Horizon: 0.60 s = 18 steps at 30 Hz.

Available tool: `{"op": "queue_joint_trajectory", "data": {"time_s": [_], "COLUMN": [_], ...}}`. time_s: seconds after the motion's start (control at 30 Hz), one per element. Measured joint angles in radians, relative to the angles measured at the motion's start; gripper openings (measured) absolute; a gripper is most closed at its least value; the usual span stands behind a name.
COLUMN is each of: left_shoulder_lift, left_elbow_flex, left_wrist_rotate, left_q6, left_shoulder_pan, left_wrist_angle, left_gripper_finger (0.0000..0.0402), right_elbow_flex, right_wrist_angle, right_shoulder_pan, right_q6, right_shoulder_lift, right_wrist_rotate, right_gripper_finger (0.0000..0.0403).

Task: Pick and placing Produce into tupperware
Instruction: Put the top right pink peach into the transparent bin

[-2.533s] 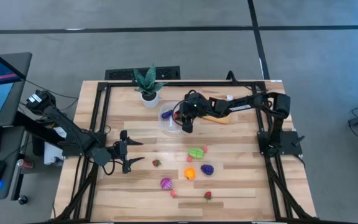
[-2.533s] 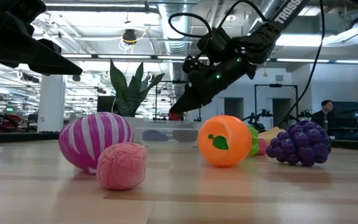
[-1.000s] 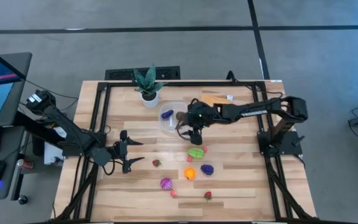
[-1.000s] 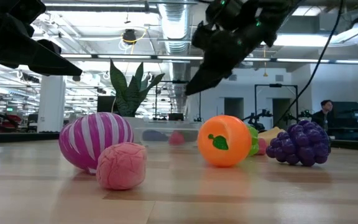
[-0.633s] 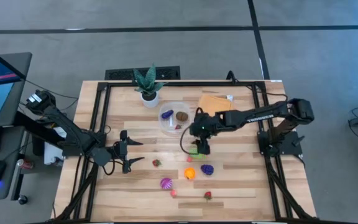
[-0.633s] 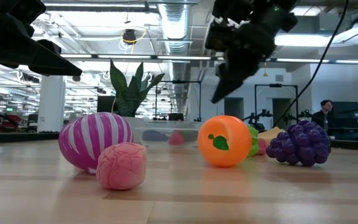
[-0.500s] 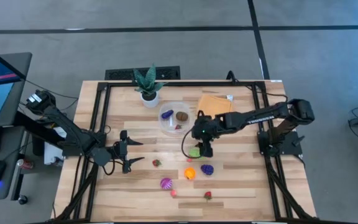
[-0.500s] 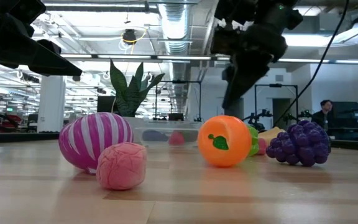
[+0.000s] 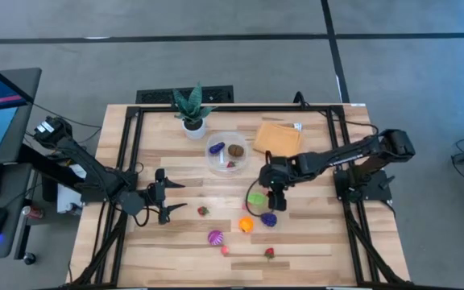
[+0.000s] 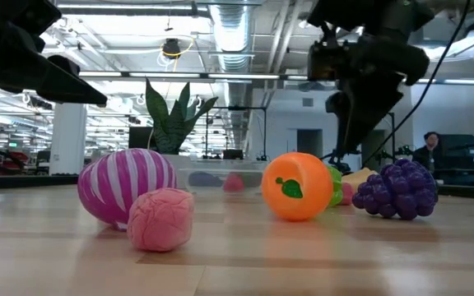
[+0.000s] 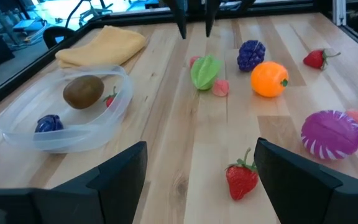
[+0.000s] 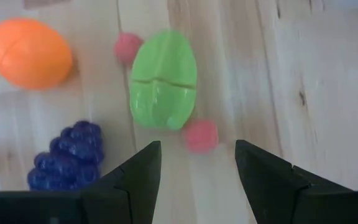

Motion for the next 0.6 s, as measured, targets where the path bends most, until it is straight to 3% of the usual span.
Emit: {"op": "queue_joint_trajectory", "data": {"time_s": [0.3,0.6], "left_shoulder_lift": [0.000,0.000], "left_elbow_flex": [0.000,0.000], "left_wrist_rotate": [0.000,-0.001], "left_q6": [-0.026,-0.035], "left_shoulder_pan": [0.000,0.000], "left_wrist_angle": [-0.016,-0.011], "left_gripper_finger": [0.0286,0.0286], "right_elbow_flex": [-0.144,-0.303], "right_wrist_angle": [0.121,0.229], "right_shoulder_pan": [0.088,0.160], "right_q6": [0.089,0.156], "right_shoulder_lift": [-0.070,-0.234], "right_wrist_rotate": [0.132,0.288], "right_gripper_finger": [0.0230,0.0230]}}
